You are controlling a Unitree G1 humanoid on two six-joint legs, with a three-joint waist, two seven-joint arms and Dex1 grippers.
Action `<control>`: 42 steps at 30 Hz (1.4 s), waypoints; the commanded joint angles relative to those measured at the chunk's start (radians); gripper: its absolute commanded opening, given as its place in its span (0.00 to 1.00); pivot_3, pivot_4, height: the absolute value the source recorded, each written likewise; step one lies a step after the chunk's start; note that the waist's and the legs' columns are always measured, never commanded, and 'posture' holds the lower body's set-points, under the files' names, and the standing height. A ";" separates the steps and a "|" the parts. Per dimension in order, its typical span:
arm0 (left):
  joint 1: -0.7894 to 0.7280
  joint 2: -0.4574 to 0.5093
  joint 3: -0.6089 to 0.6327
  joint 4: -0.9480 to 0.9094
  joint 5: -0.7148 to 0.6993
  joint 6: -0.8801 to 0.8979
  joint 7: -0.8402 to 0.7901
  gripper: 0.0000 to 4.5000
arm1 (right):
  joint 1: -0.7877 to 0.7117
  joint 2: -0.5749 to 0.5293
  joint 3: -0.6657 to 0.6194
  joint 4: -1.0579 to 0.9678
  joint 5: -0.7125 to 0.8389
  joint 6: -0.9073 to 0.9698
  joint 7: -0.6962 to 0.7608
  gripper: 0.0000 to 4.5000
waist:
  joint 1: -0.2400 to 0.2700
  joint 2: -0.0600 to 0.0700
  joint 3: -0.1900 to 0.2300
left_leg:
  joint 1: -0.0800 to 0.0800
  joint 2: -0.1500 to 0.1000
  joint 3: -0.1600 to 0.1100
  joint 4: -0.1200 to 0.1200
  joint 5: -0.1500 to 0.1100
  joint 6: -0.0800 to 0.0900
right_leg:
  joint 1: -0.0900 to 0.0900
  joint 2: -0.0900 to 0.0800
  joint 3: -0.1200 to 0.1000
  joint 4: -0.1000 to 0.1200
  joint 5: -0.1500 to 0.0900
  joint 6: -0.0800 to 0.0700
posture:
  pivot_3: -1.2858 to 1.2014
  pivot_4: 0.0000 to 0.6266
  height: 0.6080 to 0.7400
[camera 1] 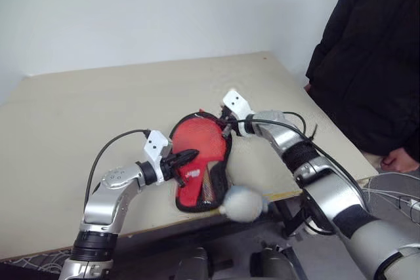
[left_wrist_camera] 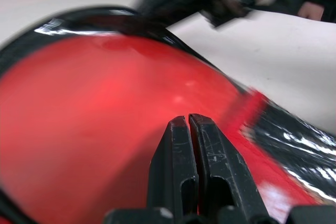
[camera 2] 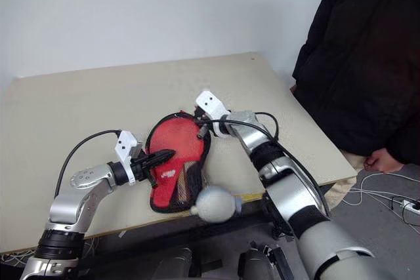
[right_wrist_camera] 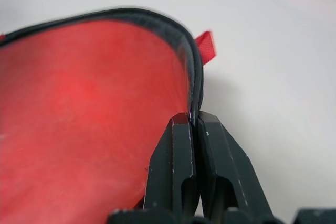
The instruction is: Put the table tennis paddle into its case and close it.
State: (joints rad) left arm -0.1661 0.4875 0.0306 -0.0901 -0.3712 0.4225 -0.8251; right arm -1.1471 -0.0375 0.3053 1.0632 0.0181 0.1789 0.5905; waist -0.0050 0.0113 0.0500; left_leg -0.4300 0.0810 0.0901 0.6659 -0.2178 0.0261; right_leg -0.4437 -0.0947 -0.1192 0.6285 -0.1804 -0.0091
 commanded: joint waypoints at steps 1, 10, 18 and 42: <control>-0.011 0.009 0.020 -0.039 -0.017 -0.005 0.007 0.00 | -0.074 0.047 -0.046 0.110 -0.030 -0.108 -0.055 0.01 | 0.000 0.000 0.000 | 0.000 0.000 0.000 0.000 0.000 0.000 | 0.000 0.001 0.001 0.000 0.000 0.000 | 0.52 0.00 0.88; -0.013 0.013 0.023 -0.045 -0.017 -0.002 0.016 0.00 | -0.037 0.150 -0.029 0.199 -0.112 -0.183 0.000 0.01 | -0.020 0.000 0.000 | 0.000 0.001 0.002 -0.001 0.000 0.000 | -0.001 0.002 0.004 -0.001 0.000 0.000 | 0.52 0.00 0.88; -0.017 0.021 0.021 -0.037 -0.016 -0.006 0.013 0.00 | -0.039 0.140 -0.075 0.208 -0.122 -0.198 -0.054 0.50 | -0.020 0.000 0.000 | 0.001 0.002 0.003 -0.001 0.000 -0.001 | -0.001 0.003 0.005 0.000 0.002 -0.002 | 0.52 0.00 0.88; 0.317 0.198 0.363 -0.270 -0.213 0.096 -0.041 0.00 | 0.593 -0.354 -0.237 -1.142 0.331 0.426 0.456 0.99 | -0.021 0.001 0.001 | 0.002 0.005 0.005 -0.003 0.001 -0.004 | -0.003 0.005 0.008 -0.003 0.002 -0.008 | 0.52 0.00 0.88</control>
State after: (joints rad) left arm 0.1408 0.6625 0.3290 -0.3330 -0.5613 0.5210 -0.8531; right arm -0.5490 -0.3826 0.0982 0.0384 0.2744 0.5555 1.0296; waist -0.0256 0.0128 0.0510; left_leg -0.4264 0.0870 0.0941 0.6630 -0.2174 0.0220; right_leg -0.4472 -0.0884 -0.1113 0.6254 -0.1784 -0.0169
